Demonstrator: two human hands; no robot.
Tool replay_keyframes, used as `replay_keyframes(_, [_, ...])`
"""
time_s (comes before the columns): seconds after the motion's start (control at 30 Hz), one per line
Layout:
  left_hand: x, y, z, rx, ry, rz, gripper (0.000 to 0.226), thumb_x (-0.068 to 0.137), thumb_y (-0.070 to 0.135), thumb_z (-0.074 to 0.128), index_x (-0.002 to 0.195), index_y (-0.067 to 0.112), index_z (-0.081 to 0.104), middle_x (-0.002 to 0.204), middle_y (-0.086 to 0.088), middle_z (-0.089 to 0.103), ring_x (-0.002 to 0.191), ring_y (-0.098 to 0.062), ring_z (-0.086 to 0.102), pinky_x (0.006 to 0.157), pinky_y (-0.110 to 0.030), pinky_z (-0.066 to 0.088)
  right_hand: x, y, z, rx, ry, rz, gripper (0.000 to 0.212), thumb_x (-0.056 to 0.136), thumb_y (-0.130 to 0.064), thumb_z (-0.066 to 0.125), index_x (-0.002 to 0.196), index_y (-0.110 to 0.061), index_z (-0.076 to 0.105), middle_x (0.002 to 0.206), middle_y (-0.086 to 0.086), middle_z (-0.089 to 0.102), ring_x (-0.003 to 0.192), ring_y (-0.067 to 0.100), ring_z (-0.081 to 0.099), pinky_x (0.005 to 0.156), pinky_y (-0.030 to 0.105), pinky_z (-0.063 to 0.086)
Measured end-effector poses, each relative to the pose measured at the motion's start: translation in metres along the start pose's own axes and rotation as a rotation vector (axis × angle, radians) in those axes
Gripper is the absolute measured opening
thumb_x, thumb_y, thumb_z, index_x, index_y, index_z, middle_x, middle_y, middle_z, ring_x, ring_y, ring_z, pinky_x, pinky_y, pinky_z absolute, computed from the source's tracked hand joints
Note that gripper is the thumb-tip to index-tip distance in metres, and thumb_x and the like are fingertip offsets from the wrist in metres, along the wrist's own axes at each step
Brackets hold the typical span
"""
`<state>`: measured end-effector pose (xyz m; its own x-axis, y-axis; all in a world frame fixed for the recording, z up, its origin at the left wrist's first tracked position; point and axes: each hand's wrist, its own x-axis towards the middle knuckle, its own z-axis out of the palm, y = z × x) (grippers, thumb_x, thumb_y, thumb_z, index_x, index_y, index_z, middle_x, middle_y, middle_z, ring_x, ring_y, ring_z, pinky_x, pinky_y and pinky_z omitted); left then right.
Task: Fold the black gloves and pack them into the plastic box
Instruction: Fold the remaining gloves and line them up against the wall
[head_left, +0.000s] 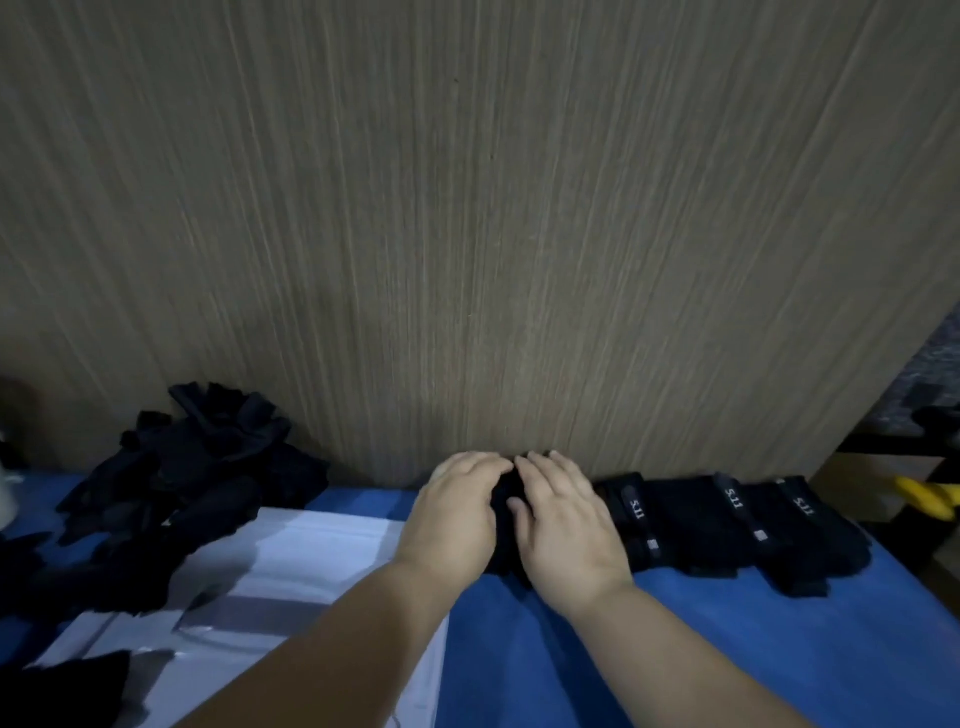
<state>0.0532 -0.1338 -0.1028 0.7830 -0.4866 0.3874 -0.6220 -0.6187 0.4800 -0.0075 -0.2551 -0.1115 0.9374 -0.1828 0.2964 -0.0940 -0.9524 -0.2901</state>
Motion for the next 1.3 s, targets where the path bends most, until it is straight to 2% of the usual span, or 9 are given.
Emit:
replay_keyframes(0.1, [-0.001, -0.005, 0.004, 0.030, -0.100, -0.038, 0.043, 0.102, 0.023, 0.036, 0.145, 0.022, 0.040, 0.151, 0.007, 0.036, 0.142, -0.009, 0.024, 0.112, -0.015, 0.011, -0.001, 0.002, -0.002, -0.032, -0.095, 0.034, 0.082, 0.083, -0.057, -0.008, 0.151, -0.023, 0.024, 0.157, -0.008, 0.025, 0.147, 0.010, 0.009, 0.118, 0.029, 0.011])
replay_keyframes(0.23, [-0.006, -0.008, 0.005, 0.097, -0.181, -0.050, 0.045, 0.104, 0.028, 0.030, 0.148, 0.020, 0.032, 0.153, 0.005, 0.031, 0.142, -0.010, 0.022, 0.112, -0.019, 0.013, 0.000, -0.001, -0.007, -0.012, -0.181, 0.059, 0.055, 0.102, -0.044, 0.017, 0.153, -0.022, 0.020, 0.158, -0.006, 0.022, 0.147, 0.011, 0.010, 0.119, 0.030, 0.007])
replay_keyframes(0.47, [-0.004, -0.017, 0.002, 0.146, -0.347, -0.080, 0.049, 0.105, 0.032, 0.022, 0.153, 0.024, 0.016, 0.160, 0.009, 0.013, 0.147, -0.007, 0.007, 0.120, -0.029, 0.006, -0.003, -0.003, -0.002, -0.024, -0.239, 0.085, 0.058, 0.102, -0.046, 0.016, 0.154, -0.022, 0.010, 0.161, -0.007, 0.010, 0.148, 0.010, 0.003, 0.119, 0.032, -0.001])
replay_keyframes(0.8, [-0.013, -0.007, -0.001, 0.283, -0.338, -0.224, 0.052, 0.104, 0.038, 0.015, 0.154, 0.025, 0.006, 0.161, 0.011, 0.004, 0.148, -0.012, 0.004, 0.120, -0.044, 0.001, -0.003, -0.003, 0.002, -0.054, -0.238, 0.100, 0.056, 0.102, -0.044, 0.016, 0.154, -0.024, 0.007, 0.162, -0.008, 0.005, 0.148, 0.009, 0.003, 0.120, 0.033, 0.001])
replay_keyframes(0.93, [-0.021, -0.001, -0.018, 0.270, -0.311, -0.260, 0.052, 0.104, 0.034, 0.019, 0.154, 0.021, 0.009, 0.162, 0.008, 0.009, 0.149, -0.015, 0.001, 0.120, -0.043, 0.001, -0.003, -0.006, -0.009, -0.028, -0.191, 0.110, 0.057, 0.102, -0.046, 0.019, 0.154, -0.024, 0.008, 0.161, -0.009, 0.005, 0.148, 0.010, 0.000, 0.119, 0.037, 0.005])
replay_keyframes(1.03, [-0.042, 0.000, -0.037, 0.249, -0.254, -0.251, 0.052, 0.104, 0.035, 0.021, 0.153, 0.019, 0.015, 0.161, 0.007, 0.010, 0.149, -0.015, 0.002, 0.120, -0.038, 0.002, -0.012, -0.021, -0.020, -0.016, -0.012, 0.094, 0.056, 0.101, -0.045, 0.021, 0.153, -0.024, 0.013, 0.159, -0.008, 0.015, 0.146, 0.012, 0.005, 0.117, 0.037, 0.009])
replay_keyframes(1.13, [-0.071, 0.001, -0.059, 0.251, -0.218, -0.285, 0.051, 0.104, 0.034, 0.021, 0.153, 0.020, 0.016, 0.161, 0.006, 0.011, 0.149, -0.013, 0.002, 0.119, -0.033, 0.004, -0.025, -0.052, -0.024, 0.024, 0.137, 0.035, 0.055, 0.098, -0.046, 0.021, 0.148, -0.023, 0.031, 0.146, -0.005, 0.038, 0.138, 0.015, 0.023, 0.112, 0.036, 0.018])
replay_keyframes(1.23, [-0.106, -0.004, -0.090, 0.271, -0.163, -0.345, 0.049, 0.104, 0.033, 0.022, 0.152, 0.024, 0.017, 0.160, 0.009, 0.014, 0.148, -0.011, 0.005, 0.117, -0.030, 0.006, -0.039, -0.085, -0.019, 0.137, 0.121, -0.012, 0.058, 0.091, -0.046, 0.017, 0.138, -0.025, 0.046, 0.132, -0.007, 0.049, 0.128, 0.015, 0.035, 0.106, 0.033, 0.025])
replay_keyframes(1.3, [-0.132, -0.014, -0.111, 0.312, -0.068, -0.375, 0.045, 0.102, 0.033, 0.028, 0.147, 0.030, 0.030, 0.157, 0.011, 0.021, 0.143, -0.014, 0.015, 0.113, -0.035, 0.016, -0.050, -0.106, -0.013, 0.220, 0.080, -0.024, 0.051, 0.093, -0.039, 0.024, 0.133, -0.025, 0.051, 0.127, -0.007, 0.054, 0.123, 0.016, 0.040, 0.104, 0.033, 0.030])
